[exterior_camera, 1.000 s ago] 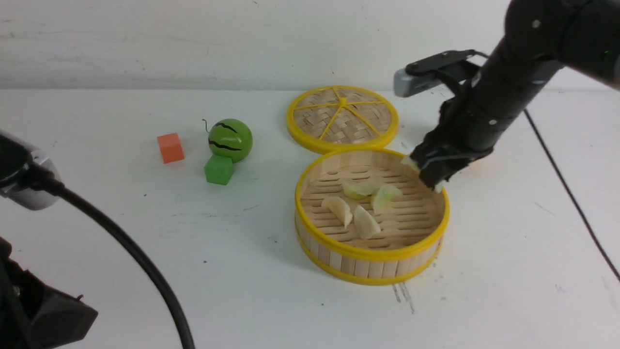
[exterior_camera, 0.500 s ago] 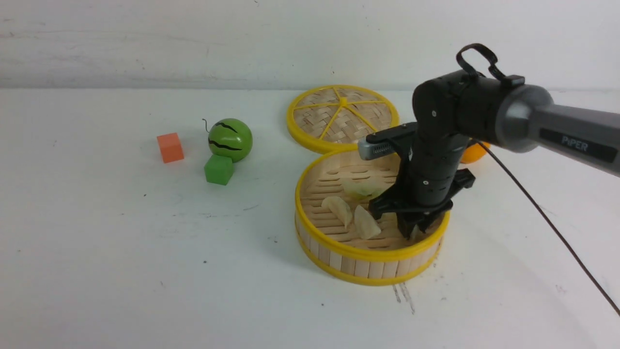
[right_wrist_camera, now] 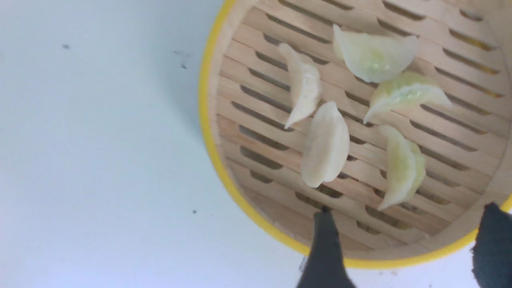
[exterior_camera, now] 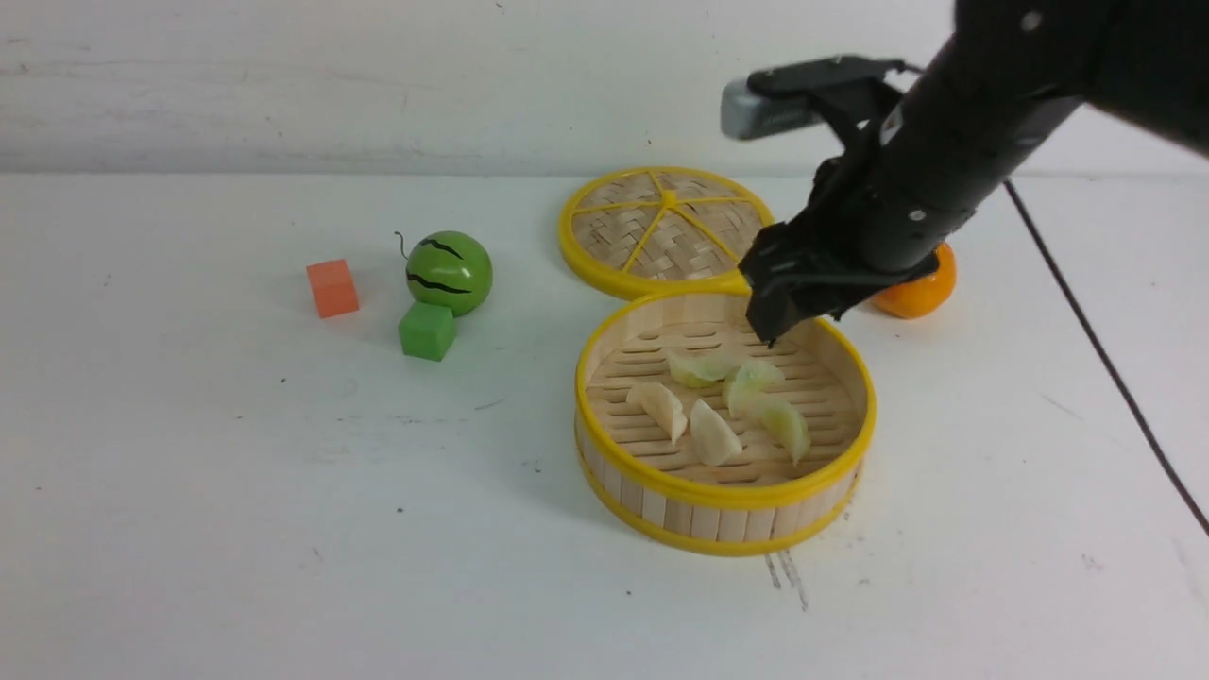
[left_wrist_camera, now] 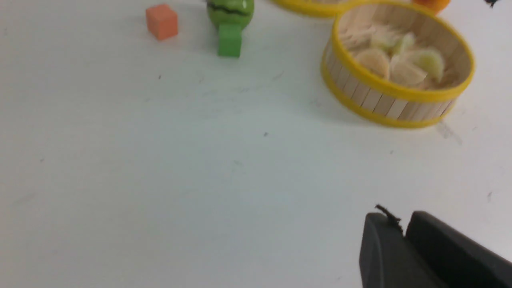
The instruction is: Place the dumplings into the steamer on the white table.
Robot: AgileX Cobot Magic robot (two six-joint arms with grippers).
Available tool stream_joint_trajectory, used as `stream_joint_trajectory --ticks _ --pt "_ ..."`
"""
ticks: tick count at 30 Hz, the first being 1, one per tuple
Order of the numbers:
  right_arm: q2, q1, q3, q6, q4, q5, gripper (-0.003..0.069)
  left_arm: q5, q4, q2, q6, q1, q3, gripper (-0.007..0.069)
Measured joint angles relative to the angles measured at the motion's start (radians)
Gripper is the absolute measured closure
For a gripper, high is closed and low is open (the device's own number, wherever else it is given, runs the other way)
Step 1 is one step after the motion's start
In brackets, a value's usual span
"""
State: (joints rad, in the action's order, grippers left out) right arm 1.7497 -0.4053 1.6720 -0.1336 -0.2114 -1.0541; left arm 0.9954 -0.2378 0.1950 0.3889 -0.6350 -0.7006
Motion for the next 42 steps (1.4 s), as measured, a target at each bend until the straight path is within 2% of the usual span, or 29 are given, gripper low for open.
stream_joint_trajectory --ticks 2,12,14,18,27,42 --pt "-0.089 0.000 -0.065 -0.022 -0.020 0.024 0.0260 -0.035 0.020 -0.040 0.002 0.000 0.020 0.0547" --pt "-0.563 0.000 -0.497 -0.131 -0.120 0.285 0.0638 -0.319 0.070 -0.124 0.002 0.000 0.266 0.0546" --pt "-0.640 0.000 -0.558 -0.149 -0.132 0.324 0.0671 -0.374 0.070 -0.124 0.002 0.000 0.291 0.0545" --pt "-0.818 0.000 -0.692 -0.159 -0.147 0.409 0.0679 -0.442 0.070 -0.124 0.002 0.000 0.344 0.0540" --pt "-1.090 0.000 -0.847 -0.165 -0.144 0.493 0.0679 -0.444 0.070 -0.124 0.002 0.000 0.374 0.0533" --pt "-1.157 0.000 -0.859 -0.165 -0.145 0.435 0.0675 -0.444 0.070 -0.124 0.002 0.000 0.374 0.0515"
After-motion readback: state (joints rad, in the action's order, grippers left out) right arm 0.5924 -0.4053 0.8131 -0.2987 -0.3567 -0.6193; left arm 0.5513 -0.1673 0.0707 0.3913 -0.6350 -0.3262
